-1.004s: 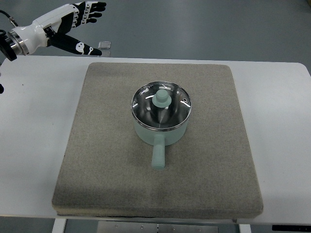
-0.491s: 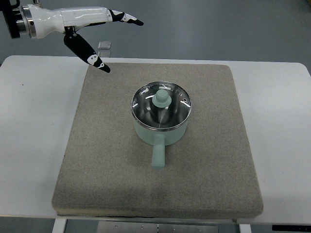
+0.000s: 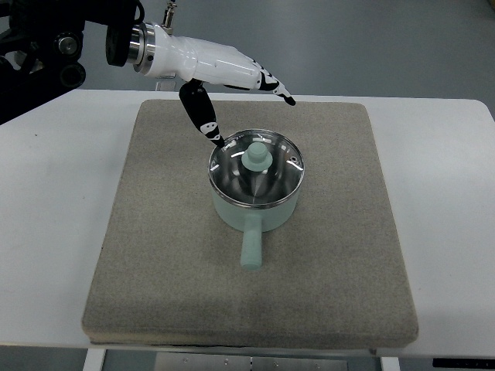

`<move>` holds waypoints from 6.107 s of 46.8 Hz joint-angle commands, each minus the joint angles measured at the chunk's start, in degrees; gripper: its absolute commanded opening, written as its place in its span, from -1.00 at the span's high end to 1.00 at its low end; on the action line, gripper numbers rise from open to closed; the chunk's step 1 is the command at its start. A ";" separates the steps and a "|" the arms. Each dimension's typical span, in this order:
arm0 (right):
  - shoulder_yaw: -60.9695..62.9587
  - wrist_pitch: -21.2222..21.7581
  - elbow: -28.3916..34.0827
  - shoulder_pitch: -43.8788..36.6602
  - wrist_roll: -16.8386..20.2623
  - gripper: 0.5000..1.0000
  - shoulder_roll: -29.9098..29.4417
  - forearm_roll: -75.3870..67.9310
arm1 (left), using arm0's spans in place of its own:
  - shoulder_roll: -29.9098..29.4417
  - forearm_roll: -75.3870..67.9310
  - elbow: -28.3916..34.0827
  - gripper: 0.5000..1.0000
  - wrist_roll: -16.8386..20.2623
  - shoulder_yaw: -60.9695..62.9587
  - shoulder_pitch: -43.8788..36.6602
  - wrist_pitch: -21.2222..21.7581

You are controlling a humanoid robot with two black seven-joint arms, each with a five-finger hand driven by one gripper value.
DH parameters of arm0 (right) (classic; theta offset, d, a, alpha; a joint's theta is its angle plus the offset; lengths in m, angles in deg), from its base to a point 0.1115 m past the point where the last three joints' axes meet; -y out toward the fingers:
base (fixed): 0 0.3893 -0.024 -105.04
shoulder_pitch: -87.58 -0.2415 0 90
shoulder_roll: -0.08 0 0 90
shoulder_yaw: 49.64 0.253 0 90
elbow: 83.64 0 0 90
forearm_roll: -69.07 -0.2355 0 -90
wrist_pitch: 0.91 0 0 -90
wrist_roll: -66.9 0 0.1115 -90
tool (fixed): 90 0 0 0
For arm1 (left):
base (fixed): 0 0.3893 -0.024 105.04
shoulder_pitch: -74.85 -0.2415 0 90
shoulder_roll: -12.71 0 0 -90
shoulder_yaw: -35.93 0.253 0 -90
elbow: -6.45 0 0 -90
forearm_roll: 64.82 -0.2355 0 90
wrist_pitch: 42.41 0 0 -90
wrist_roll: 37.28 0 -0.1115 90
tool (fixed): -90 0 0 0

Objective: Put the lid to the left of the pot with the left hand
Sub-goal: 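Swing the left hand over the saucepan toward the glass lid, then lower the left hand onto the lid's mint-green knob, then close the left hand fingers around the knob and lift the lid, then carry the lid beside the saucepan and set it on the pad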

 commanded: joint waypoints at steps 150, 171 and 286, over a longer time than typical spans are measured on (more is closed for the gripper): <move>0.00 0.00 0.00 -0.04 0.00 -0.69 0.00 0.00 | 12.54 -18.59 7.90 0.33 -0.18 0.17 -3.50 -3.61; 0.00 0.00 0.00 -0.04 0.00 -0.69 0.00 0.00 | 12.54 -18.59 7.73 0.75 -0.18 0.17 -3.59 -3.61; 0.00 0.00 0.00 -0.04 0.00 -0.69 0.00 0.00 | 1.91 -18.33 6.50 1.00 -0.26 -5.10 -3.50 0.34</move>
